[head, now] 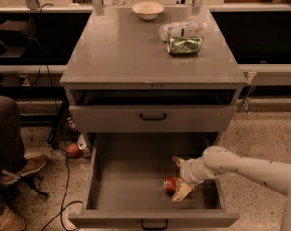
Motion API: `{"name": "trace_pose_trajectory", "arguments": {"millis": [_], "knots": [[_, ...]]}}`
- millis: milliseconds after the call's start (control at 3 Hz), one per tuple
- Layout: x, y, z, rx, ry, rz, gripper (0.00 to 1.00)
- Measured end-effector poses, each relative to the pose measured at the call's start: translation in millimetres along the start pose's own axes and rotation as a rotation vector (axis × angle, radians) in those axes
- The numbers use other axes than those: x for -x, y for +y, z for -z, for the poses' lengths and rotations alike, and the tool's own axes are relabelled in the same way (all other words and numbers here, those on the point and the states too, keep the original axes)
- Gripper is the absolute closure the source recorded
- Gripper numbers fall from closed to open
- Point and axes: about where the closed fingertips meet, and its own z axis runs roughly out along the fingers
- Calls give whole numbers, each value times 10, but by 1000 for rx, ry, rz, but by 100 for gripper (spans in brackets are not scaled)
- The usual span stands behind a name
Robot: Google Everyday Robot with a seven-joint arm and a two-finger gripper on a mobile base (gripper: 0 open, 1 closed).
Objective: Pick coke can from middle drawer and place on counter
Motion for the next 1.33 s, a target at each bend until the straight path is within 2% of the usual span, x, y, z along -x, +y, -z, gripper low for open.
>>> {"name": "trace_pose_trajectory", "arguments": {"millis": [667,1000,1333], "knots": [[-186,-29,-99,11,33,-12,49],[-213,-61,10,8,49,-4,72],[-71,-150,353,-4,21,13,95]]}}
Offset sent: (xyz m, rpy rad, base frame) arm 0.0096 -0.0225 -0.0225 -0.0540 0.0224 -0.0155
